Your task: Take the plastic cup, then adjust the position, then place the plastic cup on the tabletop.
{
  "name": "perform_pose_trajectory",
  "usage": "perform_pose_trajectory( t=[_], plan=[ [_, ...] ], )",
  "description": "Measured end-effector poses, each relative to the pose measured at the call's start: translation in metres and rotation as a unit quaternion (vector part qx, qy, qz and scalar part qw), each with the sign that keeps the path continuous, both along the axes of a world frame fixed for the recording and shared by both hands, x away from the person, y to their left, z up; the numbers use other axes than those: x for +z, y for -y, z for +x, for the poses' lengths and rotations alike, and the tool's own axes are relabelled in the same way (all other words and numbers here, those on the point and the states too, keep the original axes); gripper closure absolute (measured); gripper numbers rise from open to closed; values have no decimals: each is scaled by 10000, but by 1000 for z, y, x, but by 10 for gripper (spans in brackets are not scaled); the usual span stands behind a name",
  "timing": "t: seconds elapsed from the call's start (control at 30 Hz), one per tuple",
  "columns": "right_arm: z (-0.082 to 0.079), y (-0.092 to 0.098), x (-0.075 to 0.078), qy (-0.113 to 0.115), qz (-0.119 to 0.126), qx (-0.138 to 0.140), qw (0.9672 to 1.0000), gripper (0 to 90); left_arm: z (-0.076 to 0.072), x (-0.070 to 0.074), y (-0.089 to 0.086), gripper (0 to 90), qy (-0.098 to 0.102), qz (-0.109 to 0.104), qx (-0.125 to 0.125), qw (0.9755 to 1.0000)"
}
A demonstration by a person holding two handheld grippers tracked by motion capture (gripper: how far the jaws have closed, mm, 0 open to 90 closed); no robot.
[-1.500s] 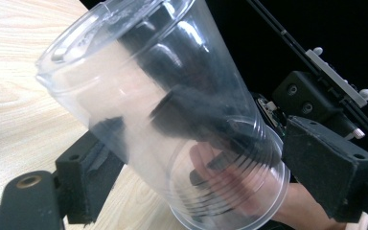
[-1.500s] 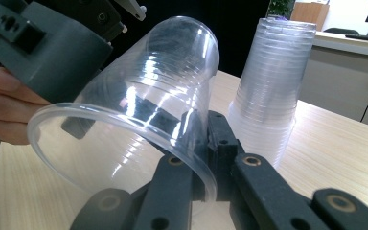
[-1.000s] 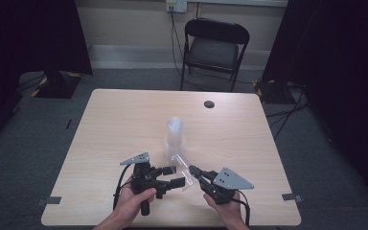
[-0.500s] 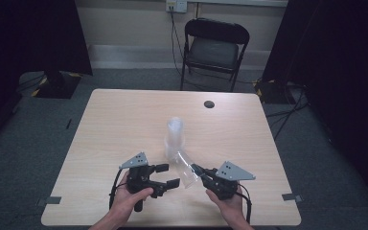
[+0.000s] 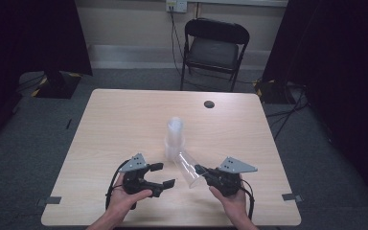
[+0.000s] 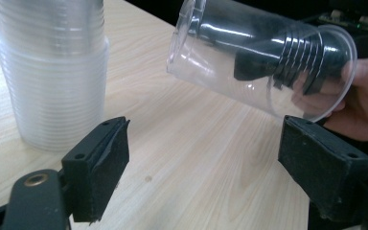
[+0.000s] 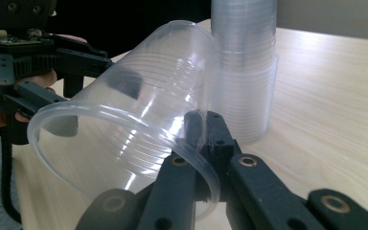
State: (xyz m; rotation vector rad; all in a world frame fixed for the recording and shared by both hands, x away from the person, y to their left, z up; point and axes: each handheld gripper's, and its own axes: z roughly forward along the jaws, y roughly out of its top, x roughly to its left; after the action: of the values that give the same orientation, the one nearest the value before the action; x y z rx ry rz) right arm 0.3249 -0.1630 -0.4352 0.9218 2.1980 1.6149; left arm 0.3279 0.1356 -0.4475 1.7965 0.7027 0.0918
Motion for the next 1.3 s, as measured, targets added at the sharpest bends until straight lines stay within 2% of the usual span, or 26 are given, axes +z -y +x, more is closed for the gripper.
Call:
perform_pose_trajectory(
  t=[0.2,0.33,0.43,0.5,0.7,0.83,0.9,1.03,1.1,1.17,1.23,1.27,1.3],
  plan=[
    [2,2,-3,-366,-108,56,9993,900,-3,2,3,178,265,357,-81,9990],
    [2,4,-4,-561,-126,99,9983,900,-4,1,5,192,255,531,-125,9982],
    [5,6,-4,-741,-135,132,9971,900,-5,0,6,193,350,613,-147,9974],
    [5,7,-4,-735,-162,76,9971,900,-5,0,7,197,407,664,-163,9968],
    [7,7,-3,-942,-299,177,9949,900,-7,1,9,197,677,951,-238,9929],
    [8,6,-5,-1163,-393,269,9921,900,-10,1,11,200,706,980,-250,9924],
    [8,5,-5,-1187,-408,333,9915,900,-11,0,12,200,758,996,-281,9917],
    [9,1,-6,-1300,-480,468,9892,900,-12,0,14,201,894,1171,-362,9884],
    [9,0,-7,-1350,-483,501,9884,900,-13,0,15,201,901,1141,-386,9886],
    [9,0,-8,-1425,-494,526,9872,900,-13,0,16,201,990,1211,-477,9865],
    [11,-1,-8,-1555,-461,557,9852,900,-15,0,17,201,1163,1411,-515,9818],
    [12,-2,-8,-1585,-500,575,9844,900,-16,-1,18,201,1188,1377,-532,9819],
    [12,-3,-8,-1621,-527,599,9835,900,-16,-1,19,202,1231,1402,-569,9808]
  ],
)
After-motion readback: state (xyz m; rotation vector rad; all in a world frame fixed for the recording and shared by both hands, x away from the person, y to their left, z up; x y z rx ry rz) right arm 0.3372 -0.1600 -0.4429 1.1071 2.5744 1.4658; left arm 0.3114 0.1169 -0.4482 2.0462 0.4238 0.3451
